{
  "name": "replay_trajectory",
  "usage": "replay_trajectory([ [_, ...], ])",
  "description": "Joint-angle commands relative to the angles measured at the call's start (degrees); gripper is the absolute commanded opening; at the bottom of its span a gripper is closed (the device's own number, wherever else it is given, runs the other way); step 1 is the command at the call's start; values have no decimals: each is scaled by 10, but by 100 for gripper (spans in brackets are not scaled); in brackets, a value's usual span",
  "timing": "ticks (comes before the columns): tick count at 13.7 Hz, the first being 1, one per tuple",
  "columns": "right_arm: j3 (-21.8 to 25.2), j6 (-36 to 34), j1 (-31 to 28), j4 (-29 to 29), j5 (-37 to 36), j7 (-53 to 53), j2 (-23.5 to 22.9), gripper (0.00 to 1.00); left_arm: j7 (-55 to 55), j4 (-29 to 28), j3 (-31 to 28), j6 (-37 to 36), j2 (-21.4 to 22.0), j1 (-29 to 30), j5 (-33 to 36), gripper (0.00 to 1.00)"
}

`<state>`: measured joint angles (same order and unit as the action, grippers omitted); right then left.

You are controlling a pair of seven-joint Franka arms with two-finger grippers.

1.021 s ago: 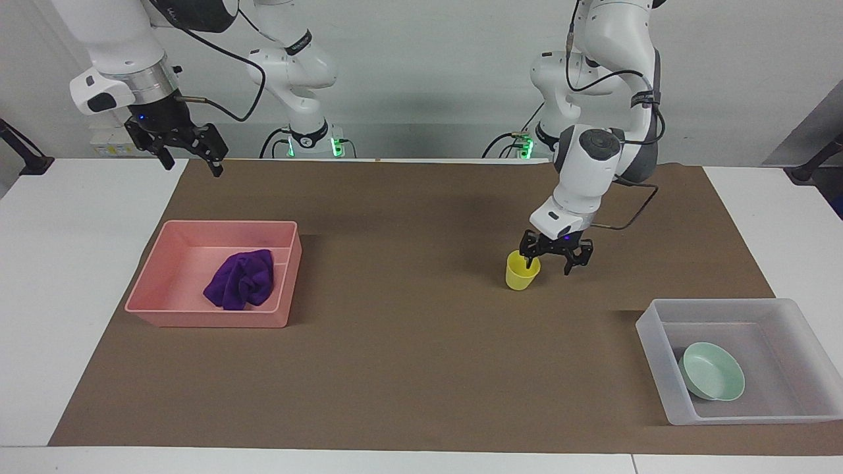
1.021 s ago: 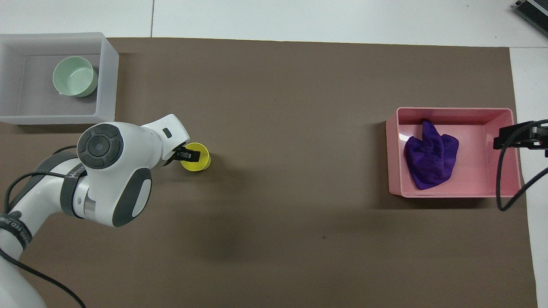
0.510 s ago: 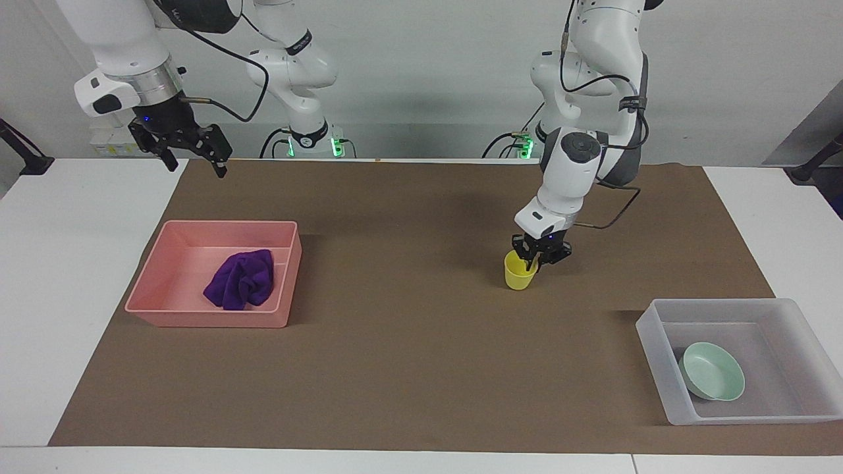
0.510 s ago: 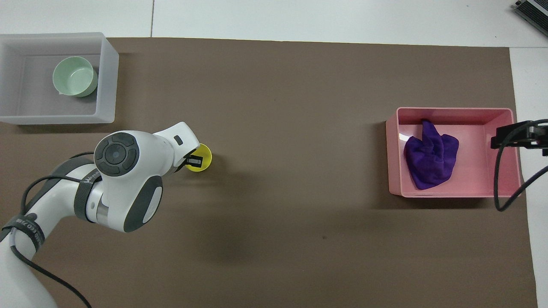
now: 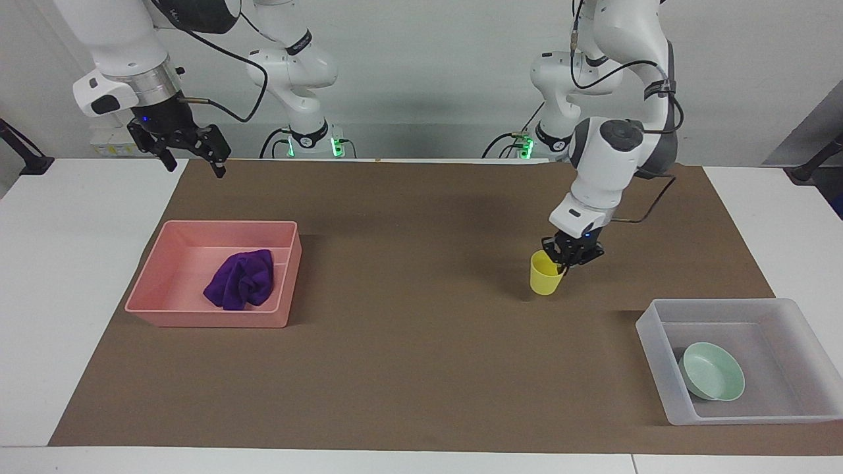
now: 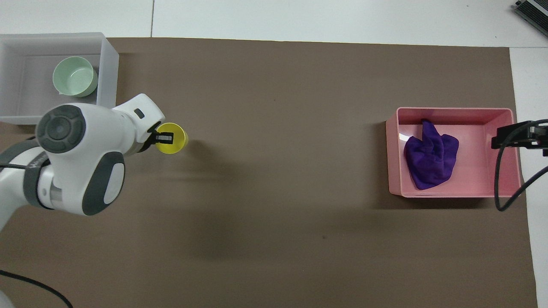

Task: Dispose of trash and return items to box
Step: 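Lift the yellow cup with the left gripper and carry it to the clear box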

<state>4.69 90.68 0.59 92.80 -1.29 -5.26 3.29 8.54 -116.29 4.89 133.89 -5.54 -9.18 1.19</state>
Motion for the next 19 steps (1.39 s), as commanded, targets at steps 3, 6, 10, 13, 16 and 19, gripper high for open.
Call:
replay_trajectory([
  [3,1,0,4,16,6,10,9,100,-61,124,3,-43,-48,113,8,0],
  [6,-2,0,4,19,5,10,11,100,-81,221,5,-94,-97,165,6,0],
  [10,-2,1,3,19,6,9,11,100,-83,355,7,-157,-189,196,0,0],
  [13,-2,1,3,19,6,9,11,100,-82,504,25,-229,-291,226,-16,0],
  [16,-2,0,4,20,6,9,11,100,-81,558,28,-222,-354,240,-15,0],
  [19,-2,0,3,20,6,9,12,100,-79,568,28,-216,-376,240,-15,0],
])
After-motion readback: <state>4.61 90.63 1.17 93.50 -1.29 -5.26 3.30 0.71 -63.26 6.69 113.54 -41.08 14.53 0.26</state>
